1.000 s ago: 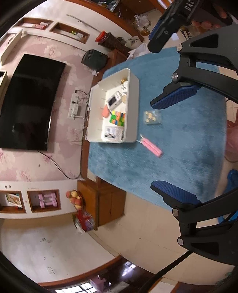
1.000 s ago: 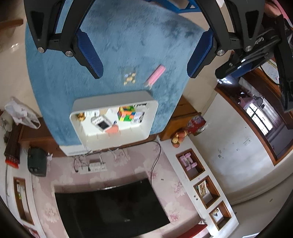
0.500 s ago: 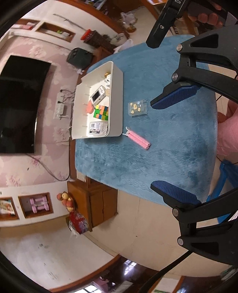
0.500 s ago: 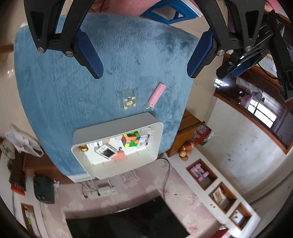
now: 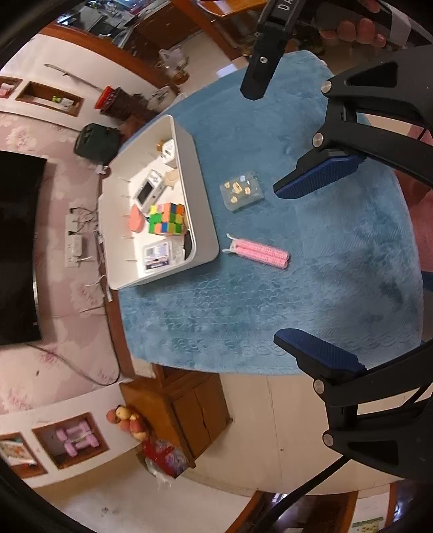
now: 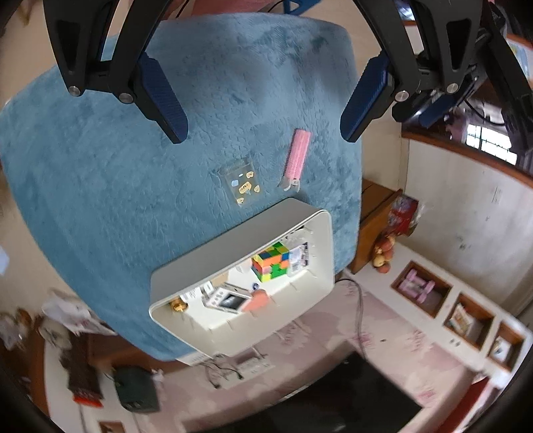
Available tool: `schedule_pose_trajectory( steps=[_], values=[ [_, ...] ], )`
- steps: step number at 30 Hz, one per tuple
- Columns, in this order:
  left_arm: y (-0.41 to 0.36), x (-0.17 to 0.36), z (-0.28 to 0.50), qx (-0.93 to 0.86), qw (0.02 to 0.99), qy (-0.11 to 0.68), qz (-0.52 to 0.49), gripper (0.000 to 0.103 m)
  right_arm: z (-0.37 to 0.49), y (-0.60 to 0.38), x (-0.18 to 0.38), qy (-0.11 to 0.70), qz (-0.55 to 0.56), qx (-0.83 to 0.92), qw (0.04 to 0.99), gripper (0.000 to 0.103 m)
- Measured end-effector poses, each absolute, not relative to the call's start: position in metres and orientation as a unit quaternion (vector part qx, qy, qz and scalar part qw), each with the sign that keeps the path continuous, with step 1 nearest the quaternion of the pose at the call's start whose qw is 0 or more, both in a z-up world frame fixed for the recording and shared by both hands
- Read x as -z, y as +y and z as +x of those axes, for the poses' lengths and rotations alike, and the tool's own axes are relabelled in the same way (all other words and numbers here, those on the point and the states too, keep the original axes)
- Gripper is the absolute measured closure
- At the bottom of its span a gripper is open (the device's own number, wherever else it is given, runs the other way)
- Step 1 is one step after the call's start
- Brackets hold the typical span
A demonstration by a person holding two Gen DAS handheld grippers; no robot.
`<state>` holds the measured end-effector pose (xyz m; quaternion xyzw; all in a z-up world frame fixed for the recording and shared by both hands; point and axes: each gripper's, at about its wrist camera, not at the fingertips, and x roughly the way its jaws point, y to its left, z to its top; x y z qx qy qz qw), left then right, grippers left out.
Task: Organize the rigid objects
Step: 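Withdraw both tools from the bin toward the hair roller and sticker pack, then grasp the pink hair roller with the left tool while the right tool grasps the clear sticker pack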
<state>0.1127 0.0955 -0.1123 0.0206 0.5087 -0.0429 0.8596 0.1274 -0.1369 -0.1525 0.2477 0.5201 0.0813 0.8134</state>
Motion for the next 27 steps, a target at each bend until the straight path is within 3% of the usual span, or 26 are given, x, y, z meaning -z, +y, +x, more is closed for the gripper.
schedule_pose_trajectory(
  steps=[11, 27],
  values=[
    [0.122, 0.161, 0.158, 0.082, 0.819, 0.567, 0.024, 0.020, 0.163, -0.118, 0.199, 0.568, 0.300, -0.031, 0.766, 0.010],
    [0.101, 0.228, 0.197, 0.141, 0.775, 0.615, 0.046, 0.020, 0.199, -0.120, 0.255, 0.597, 0.437, 0.018, 0.672, 0.010]
  ],
)
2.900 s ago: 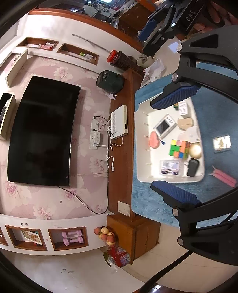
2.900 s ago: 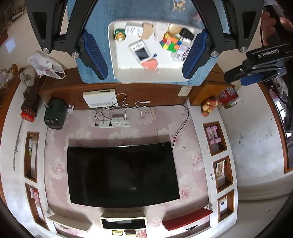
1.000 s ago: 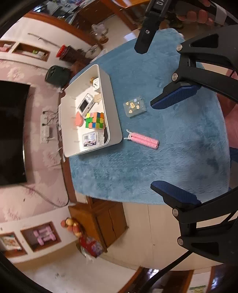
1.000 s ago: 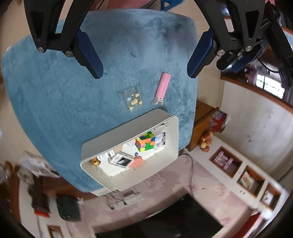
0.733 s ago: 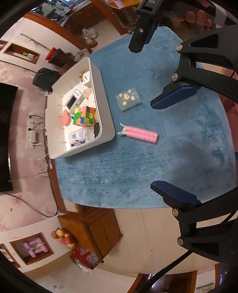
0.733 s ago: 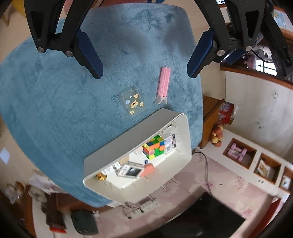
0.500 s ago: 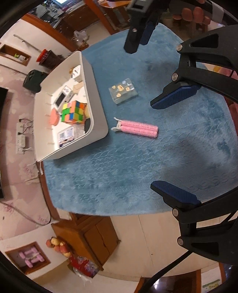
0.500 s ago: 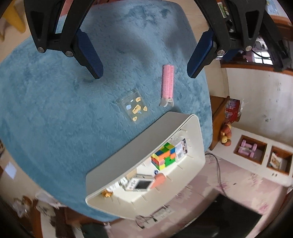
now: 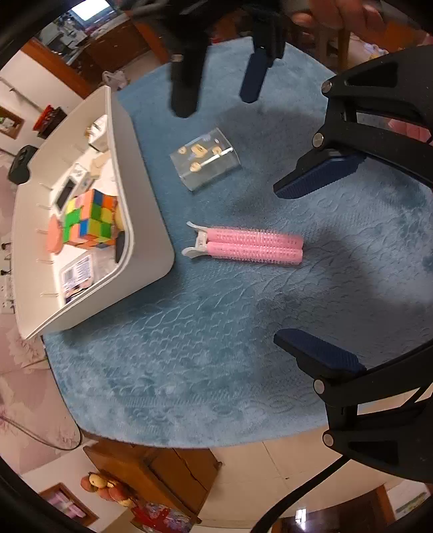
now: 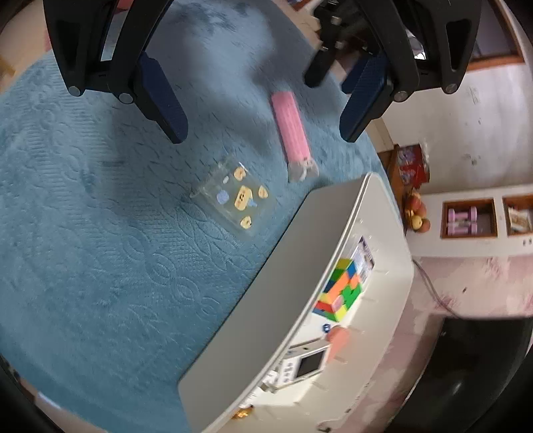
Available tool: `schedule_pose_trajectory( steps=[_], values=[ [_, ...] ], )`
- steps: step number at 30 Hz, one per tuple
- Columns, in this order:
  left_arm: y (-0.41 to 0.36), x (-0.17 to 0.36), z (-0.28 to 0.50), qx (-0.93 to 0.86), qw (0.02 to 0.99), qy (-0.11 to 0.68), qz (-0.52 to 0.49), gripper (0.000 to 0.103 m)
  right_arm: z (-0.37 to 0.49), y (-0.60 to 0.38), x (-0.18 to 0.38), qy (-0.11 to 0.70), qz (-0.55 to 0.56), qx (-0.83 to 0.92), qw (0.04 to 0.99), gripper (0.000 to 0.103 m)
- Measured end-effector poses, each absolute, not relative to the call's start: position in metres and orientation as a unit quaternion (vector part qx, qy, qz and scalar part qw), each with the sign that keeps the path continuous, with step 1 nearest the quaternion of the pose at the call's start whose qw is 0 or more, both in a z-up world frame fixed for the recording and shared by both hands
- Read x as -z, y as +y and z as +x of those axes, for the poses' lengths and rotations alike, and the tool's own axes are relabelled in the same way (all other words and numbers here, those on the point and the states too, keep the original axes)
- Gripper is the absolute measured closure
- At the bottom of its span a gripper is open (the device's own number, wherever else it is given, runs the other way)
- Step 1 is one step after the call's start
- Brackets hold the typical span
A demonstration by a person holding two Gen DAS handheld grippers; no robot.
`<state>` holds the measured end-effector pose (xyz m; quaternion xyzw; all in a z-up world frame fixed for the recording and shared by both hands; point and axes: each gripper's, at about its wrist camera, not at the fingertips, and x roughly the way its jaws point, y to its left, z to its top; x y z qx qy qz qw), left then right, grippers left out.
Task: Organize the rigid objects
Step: 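Grasp the pink hair roller with the left tool while the right tool grasps the clear sticker pack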
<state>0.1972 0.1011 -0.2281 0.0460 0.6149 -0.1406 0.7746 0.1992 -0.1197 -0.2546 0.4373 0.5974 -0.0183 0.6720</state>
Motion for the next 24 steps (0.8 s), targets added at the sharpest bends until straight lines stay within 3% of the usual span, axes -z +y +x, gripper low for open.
schedule_pose_trajectory(
  steps=[7, 24],
  values=[
    [0.098, 0.249, 0.204, 0.145, 0.762, 0.630, 0.035, 0.020, 0.210, -0.127, 0.283, 0.605, 0.494, 0.051, 0.622, 0.010],
    [0.086, 0.270, 0.230, 0.147, 0.762, 0.630, 0.021, 0.022, 0.233, -0.117, 0.315, 0.648, 0.481, 0.148, 0.571, 0.012]
  ],
)
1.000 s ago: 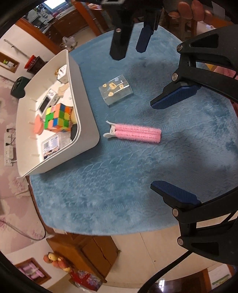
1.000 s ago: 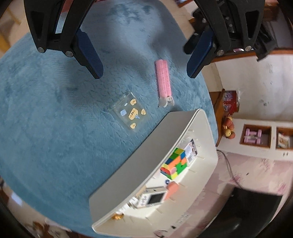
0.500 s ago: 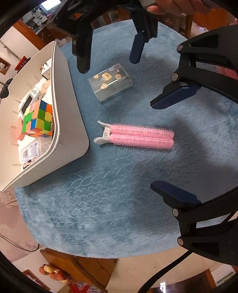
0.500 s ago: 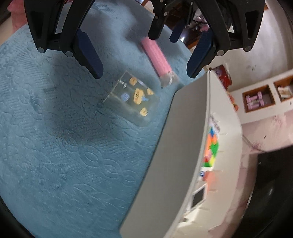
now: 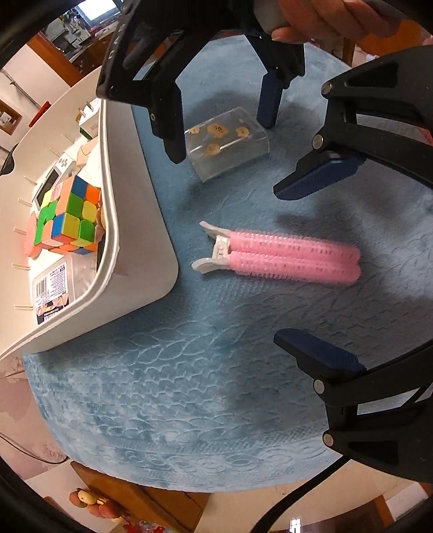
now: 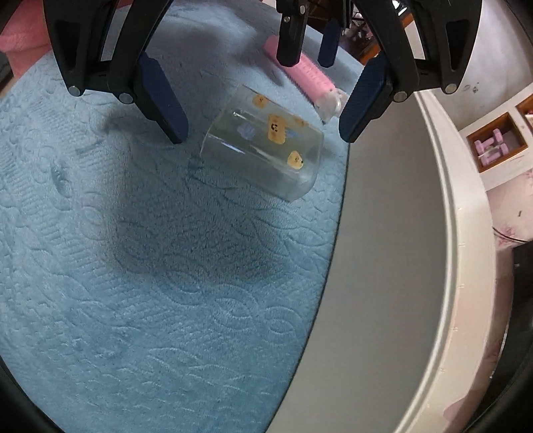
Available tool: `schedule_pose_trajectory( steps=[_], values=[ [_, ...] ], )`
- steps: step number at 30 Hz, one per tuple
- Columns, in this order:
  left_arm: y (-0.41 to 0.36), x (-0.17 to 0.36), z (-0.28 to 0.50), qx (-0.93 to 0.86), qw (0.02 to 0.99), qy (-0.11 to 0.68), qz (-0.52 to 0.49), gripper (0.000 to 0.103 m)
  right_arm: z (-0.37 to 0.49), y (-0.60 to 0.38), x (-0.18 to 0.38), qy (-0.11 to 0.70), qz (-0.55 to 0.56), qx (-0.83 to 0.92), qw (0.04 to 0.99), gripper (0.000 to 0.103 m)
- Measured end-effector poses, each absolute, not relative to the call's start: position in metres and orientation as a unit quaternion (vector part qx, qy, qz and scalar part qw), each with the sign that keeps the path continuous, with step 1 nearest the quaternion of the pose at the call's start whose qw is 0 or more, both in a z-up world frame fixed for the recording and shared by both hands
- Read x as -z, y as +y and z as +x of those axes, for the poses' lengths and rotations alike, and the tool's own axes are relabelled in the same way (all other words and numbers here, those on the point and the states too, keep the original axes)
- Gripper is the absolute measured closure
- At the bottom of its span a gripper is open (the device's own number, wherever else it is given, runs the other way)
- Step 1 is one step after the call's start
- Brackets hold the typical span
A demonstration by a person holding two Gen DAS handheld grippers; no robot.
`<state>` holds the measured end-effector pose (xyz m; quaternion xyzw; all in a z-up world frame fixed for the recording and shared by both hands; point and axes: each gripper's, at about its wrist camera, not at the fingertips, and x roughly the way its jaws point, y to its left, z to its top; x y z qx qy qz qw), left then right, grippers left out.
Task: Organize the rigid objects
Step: 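Grasp the pink hair roller with the left tool while the right tool grasps the clear sticker pack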
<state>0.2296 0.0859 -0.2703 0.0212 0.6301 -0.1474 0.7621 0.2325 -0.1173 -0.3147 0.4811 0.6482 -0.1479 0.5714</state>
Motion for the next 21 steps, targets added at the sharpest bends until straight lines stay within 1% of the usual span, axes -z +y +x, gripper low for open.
schedule_pose_trajectory(
  steps=[2, 6, 10, 12, 13, 17, 18, 19, 20, 21],
  values=[
    [0.086, 0.273, 0.231, 0.140, 0.764, 0.630, 0.021, 0.023, 0.238, -0.115, 0.317, 0.654, 0.476, 0.154, 0.567, 0.013],
    [0.084, 0.280, 0.233, 0.127, 0.764, 0.632, 0.023, 0.031, 0.242, -0.109, 0.319, 0.659, 0.477, 0.170, 0.556, 0.013],
    [0.081, 0.284, 0.233, 0.125, 0.769, 0.626, 0.021, 0.037, 0.254, -0.105, 0.323, 0.669, 0.475, 0.182, 0.542, 0.013],
    [0.082, 0.285, 0.229, 0.121, 0.772, 0.623, 0.023, 0.044, 0.259, -0.100, 0.321, 0.672, 0.475, 0.188, 0.537, 0.013],
    [0.085, 0.285, 0.226, 0.120, 0.774, 0.621, 0.022, 0.045, 0.260, -0.099, 0.320, 0.673, 0.473, 0.191, 0.535, 0.015],
    [0.090, 0.285, 0.222, 0.124, 0.775, 0.620, 0.017, 0.054, 0.255, -0.100, 0.315, 0.672, 0.473, 0.196, 0.534, 0.023],
    [0.089, 0.282, 0.224, 0.126, 0.774, 0.621, 0.016, 0.060, 0.252, -0.105, 0.314, 0.672, 0.475, 0.197, 0.534, 0.024],
    [0.089, 0.281, 0.223, 0.131, 0.773, 0.621, 0.013, 0.063, 0.250, -0.107, 0.315, 0.671, 0.477, 0.198, 0.533, 0.028],
    [0.088, 0.280, 0.222, 0.136, 0.771, 0.622, 0.011, 0.068, 0.249, -0.108, 0.313, 0.669, 0.481, 0.199, 0.531, 0.031],
    [0.087, 0.280, 0.221, 0.140, 0.770, 0.623, 0.009, 0.073, 0.248, -0.111, 0.313, 0.665, 0.489, 0.195, 0.530, 0.031]
  ],
)
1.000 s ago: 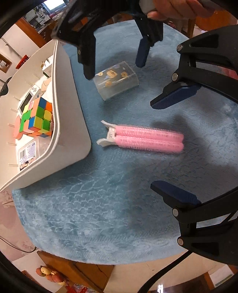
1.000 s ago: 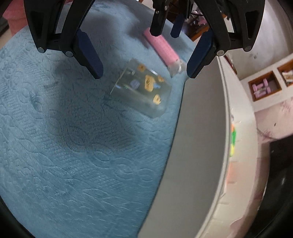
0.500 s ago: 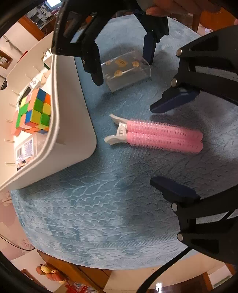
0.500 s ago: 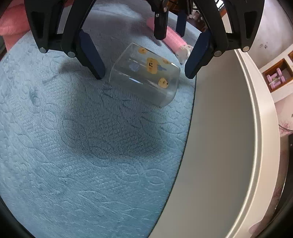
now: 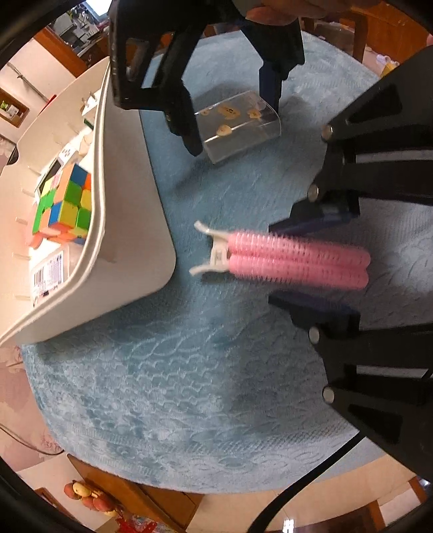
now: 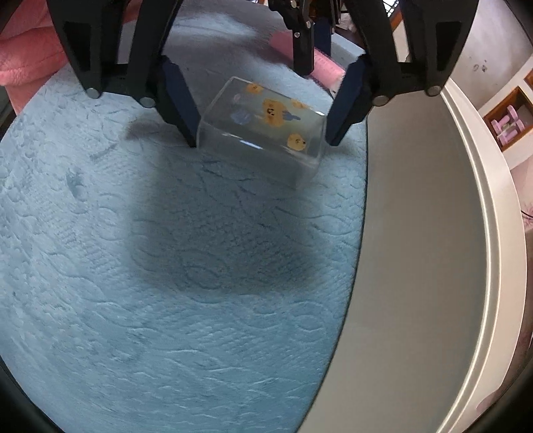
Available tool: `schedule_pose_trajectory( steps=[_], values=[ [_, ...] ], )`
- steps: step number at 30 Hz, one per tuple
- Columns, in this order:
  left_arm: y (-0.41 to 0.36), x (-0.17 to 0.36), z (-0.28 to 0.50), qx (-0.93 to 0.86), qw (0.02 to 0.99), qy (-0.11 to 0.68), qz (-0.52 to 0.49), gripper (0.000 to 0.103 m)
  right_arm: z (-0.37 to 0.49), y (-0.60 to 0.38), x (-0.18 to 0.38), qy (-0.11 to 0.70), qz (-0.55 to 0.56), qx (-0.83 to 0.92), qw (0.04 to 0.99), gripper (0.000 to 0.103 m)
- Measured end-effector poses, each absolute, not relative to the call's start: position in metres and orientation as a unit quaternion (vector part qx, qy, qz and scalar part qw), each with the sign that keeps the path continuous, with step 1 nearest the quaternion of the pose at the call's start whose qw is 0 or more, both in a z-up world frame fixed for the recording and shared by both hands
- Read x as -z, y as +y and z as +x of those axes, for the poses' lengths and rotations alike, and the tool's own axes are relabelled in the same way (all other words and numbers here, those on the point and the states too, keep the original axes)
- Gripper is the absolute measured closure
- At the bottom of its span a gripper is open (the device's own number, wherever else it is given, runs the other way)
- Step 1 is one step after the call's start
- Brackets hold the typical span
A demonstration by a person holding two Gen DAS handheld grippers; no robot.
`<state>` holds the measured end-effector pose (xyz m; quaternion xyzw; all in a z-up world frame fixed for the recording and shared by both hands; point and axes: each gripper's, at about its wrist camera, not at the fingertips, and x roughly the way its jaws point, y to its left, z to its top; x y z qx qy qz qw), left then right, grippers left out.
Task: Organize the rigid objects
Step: 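Grasp the pink hair roller with the left tool while the right tool grasps the clear sticker pack, then carry the hair roller and sticker pack into the white bin and open both tools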
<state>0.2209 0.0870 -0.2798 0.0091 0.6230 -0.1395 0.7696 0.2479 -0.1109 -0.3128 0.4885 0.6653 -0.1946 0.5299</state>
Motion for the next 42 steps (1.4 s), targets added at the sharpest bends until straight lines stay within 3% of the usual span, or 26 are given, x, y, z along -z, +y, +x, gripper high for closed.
schedule_pose_trajectory(
  steps=[13, 31, 42],
  values=[
    [0.079, 0.282, 0.208, 0.120, 0.764, 0.634, -0.009, 0.075, 0.206, -0.144, 0.324, 0.657, 0.536, 0.161, 0.505, 0.032],
    [0.066, 0.267, 0.130, 0.048, 0.744, 0.665, -0.047, 0.075, 0.114, -0.196, 0.320, 0.753, 0.493, 0.125, 0.418, 0.032],
    [0.043, 0.217, 0.106, 0.046, 0.773, 0.631, -0.037, 0.075, 0.108, -0.248, 0.276, 0.727, 0.484, 0.065, 0.483, 0.032]
  ],
)
